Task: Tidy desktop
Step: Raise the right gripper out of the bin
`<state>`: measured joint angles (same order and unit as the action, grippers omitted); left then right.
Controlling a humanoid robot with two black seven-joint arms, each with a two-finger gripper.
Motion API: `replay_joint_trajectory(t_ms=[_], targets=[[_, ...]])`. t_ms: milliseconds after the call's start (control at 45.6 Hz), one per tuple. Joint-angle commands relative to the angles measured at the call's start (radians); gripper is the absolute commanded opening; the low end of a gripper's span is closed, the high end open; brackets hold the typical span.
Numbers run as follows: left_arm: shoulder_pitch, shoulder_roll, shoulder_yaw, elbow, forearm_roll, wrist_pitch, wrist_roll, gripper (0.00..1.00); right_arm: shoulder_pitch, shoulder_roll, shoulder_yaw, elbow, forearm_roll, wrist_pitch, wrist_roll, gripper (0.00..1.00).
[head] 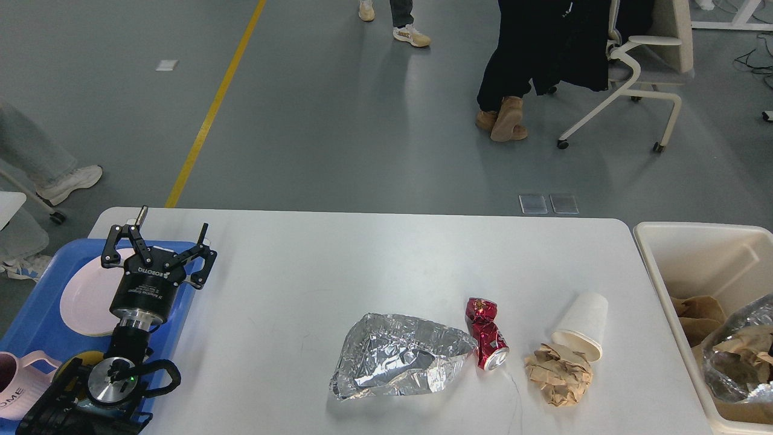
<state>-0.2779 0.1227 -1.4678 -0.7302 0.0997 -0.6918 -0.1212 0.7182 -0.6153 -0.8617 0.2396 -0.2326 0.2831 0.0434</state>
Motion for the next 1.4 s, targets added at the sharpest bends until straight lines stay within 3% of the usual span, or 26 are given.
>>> replay_joint_trajectory(t_ms=[0,197,483,1097,1119,1184,1250,1294,1382], targets=[[0.0,0.0,0.001,0.0,0.0,0.0,0.0,0.96,-0.146,0.115,0.075,-0.172,0.001,-0.093,-0.042,0.0],[0.0,0.0,0.0,0.0,0.0,0.0,0.0,0.96,-0.174,0.161,0.13,-0.178,0.001,-0.206,-0.122,0.0],[0.0,0.0,0.0,0.0,0.0,0.0,0.0,0.96,-0.227,0.221,0.136,-0.191,0.003,-0.21,-0.125,0.0],[0.0,0.0,0.0,0.0,0.0,0.0,0.0,0.96,-0.23,0.221,0.142,-0.192,0.013,-0.225,-0.125,0.0],[0.0,0.0,0.001,0.0,0.0,0.0,0.0,0.96,-0.23,0.22,0.142,-0.192,0.013,-0.239,-0.125,0.1],[0.0,0.0,0.0,0.0,0.0,0.0,0.0,0.96,-0.23,0.218,0.141,-0.191,0.013,-0.301,-0.123,0.54],[0.0,0.0,0.0,0.0,0.0,-0.002,0.0,0.96,-0.23,0.224,0.139,-0.187,0.013,-0.37,-0.12,0.86],[0.0,0.0,0.0,0.0,0.0,0.0,0.0,0.96,-0.23,0.224,0.139,-0.184,0.013,-0.398,-0.119,0.98],[0.0,0.0,0.0,0.0,0.0,0.0,0.0,0.96,-0.229,0.227,0.138,-0.183,0.013,-0.41,-0.12,0.99]])
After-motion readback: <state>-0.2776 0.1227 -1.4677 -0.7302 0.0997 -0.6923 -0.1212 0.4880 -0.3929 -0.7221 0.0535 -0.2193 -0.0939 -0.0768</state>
